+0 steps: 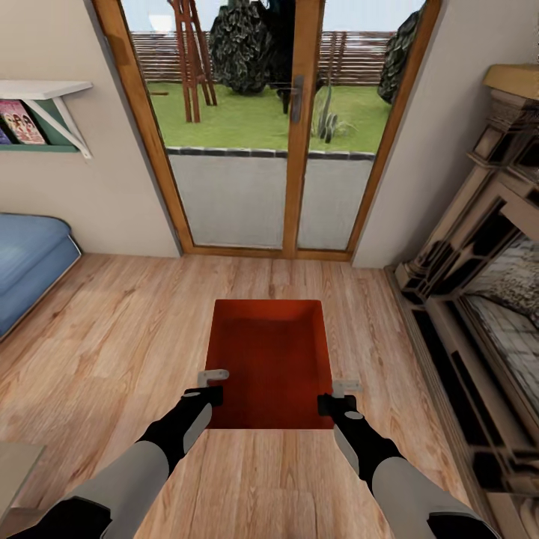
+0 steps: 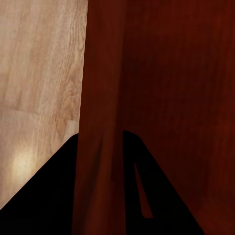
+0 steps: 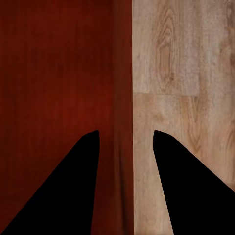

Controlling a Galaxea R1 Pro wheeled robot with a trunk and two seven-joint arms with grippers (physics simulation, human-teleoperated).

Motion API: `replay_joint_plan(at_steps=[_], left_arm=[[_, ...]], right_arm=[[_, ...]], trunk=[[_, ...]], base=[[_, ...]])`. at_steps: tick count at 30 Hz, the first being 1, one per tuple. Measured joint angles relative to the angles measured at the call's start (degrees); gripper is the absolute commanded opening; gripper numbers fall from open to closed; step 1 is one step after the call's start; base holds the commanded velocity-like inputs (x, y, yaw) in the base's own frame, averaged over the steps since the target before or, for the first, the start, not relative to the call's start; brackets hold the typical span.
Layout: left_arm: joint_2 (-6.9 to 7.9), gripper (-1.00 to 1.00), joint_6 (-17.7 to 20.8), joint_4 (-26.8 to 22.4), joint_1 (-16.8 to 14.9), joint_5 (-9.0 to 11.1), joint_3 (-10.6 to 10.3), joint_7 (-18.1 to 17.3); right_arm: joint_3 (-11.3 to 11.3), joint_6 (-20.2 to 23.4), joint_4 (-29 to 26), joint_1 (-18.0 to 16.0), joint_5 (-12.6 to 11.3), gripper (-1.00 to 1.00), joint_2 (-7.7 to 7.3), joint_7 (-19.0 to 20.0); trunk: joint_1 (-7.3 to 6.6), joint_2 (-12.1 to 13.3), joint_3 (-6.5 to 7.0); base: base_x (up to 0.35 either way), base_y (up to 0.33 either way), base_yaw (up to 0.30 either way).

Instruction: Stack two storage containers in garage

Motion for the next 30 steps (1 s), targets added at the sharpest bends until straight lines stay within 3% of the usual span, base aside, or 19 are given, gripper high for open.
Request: replay_joint_plan(at_steps=[30], left_arm=[[0.00,-1.00,0.1,0.1,0.0,0.0,0.0,0.0]], right_arm=[[0.0,0.2,0.0,0.0,0.1,-1.00,0.00,0.0]], trunk=[[0.00,0.0,2.78]], base=[[0.000,0.000,0.000]])
